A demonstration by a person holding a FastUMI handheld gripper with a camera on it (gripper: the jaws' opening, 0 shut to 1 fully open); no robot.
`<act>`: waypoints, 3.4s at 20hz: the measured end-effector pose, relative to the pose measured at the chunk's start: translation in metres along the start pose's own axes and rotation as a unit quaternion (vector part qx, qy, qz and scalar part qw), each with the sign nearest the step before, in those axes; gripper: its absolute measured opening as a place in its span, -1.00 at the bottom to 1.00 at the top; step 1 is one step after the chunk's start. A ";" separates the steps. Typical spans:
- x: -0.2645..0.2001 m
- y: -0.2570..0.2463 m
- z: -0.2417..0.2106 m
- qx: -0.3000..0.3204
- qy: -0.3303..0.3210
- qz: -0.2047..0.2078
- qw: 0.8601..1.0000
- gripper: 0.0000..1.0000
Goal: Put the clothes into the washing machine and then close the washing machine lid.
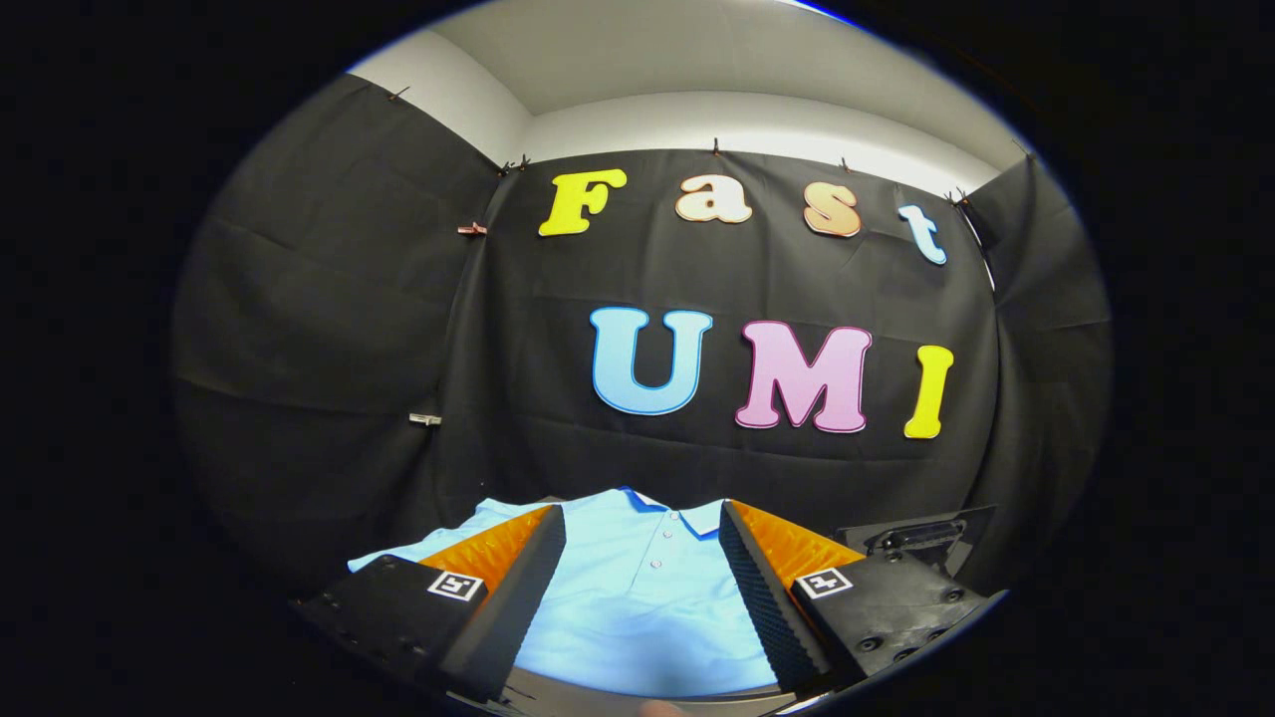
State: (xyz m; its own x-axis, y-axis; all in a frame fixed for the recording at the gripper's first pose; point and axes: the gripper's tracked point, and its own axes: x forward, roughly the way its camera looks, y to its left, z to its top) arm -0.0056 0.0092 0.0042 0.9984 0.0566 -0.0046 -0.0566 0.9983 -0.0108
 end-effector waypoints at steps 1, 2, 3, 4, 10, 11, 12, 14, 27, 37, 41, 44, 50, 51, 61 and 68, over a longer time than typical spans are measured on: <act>0.001 0.001 0.000 0.000 0.001 0.004 1.000 0.96; 0.002 0.003 -0.001 -0.001 0.004 0.009 1.000 0.95; 0.003 0.005 -0.004 -0.001 0.011 0.015 1.000 0.95; 0.004 0.009 -0.008 0.003 0.024 0.024 0.999 0.95; 0.039 0.003 -0.025 0.005 0.072 0.015 0.997 0.95; 0.048 0.002 -0.029 0.005 0.085 0.015 0.996 0.96; 0.059 -0.003 -0.030 0.004 0.091 0.010 0.996 0.95; 0.079 -0.010 -0.026 0.008 0.098 0.001 0.995 0.96; 0.120 -0.031 -0.147 0.046 0.378 -0.089 0.921 0.96; 0.125 -0.020 -0.147 0.071 0.386 -0.073 0.917 -0.40; 0.127 -0.029 -0.144 0.055 0.357 -0.041 0.931 -0.59; 0.122 -0.034 -0.138 0.052 0.357 -0.013 0.932 -0.90; 0.112 -0.054 -0.109 0.080 0.337 0.021 0.938 -0.90; 0.109 -0.058 -0.104 0.088 0.334 0.032 0.938 -0.90; 0.070 -0.131 -0.097 0.114 0.337 0.163 0.920 -0.90; 0.054 -0.208 -0.117 0.112 0.336 0.196 0.915 -0.90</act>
State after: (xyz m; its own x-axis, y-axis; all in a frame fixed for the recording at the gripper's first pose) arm 0.0595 -0.1969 -0.1103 0.6701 0.4653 -0.5783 -0.3321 0.8847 0.3270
